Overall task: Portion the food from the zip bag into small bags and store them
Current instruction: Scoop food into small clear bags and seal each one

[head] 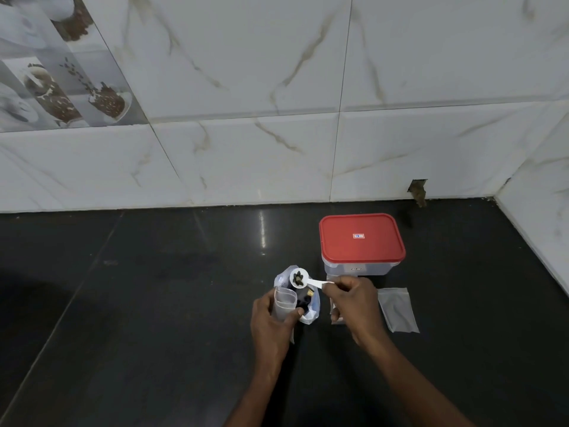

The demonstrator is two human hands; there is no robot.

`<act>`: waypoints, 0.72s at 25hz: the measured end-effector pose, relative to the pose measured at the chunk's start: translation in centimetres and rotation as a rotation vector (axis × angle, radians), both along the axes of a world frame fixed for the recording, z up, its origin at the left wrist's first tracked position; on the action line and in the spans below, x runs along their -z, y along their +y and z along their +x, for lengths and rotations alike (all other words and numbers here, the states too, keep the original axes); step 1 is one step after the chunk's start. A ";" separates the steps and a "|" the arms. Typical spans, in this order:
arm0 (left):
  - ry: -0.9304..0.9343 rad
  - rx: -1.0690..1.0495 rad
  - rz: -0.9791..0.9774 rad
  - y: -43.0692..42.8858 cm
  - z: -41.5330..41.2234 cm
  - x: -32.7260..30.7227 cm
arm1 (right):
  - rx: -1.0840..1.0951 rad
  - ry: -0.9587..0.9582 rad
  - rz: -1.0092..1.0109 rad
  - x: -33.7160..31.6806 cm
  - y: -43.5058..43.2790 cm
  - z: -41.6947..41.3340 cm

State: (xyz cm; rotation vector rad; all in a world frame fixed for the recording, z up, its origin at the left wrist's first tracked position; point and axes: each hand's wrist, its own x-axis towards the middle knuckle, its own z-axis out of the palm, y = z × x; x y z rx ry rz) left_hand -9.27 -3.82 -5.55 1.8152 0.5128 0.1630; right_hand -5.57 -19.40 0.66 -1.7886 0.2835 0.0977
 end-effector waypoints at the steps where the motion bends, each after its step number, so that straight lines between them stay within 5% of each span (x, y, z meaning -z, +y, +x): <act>1: -0.001 0.006 0.009 -0.1 0.2 -0.1 | -0.053 -0.112 -0.084 -0.3 0.2 -0.5; 5: -0.006 0.004 -0.045 -0.4 0.3 -0.2 | -0.423 -0.696 -0.737 1.3 0.7 -2.6; 9: -0.023 -0.011 -0.079 -0.3 0.3 -0.2 | -0.457 -0.899 -0.907 3.0 0.1 -3.2; 11: -0.017 -0.001 -0.066 0.0 0.4 0.1 | -0.416 -0.878 -0.837 3.5 0.1 -3.1; 14: 0.012 -0.003 -0.057 0.3 0.3 0.6 | -0.199 -0.566 -0.567 3.9 0.1 -1.8; 18: 0.055 -0.074 -0.164 0.8 -0.1 1.4 | -0.222 -0.277 -0.628 5.4 0.3 -0.2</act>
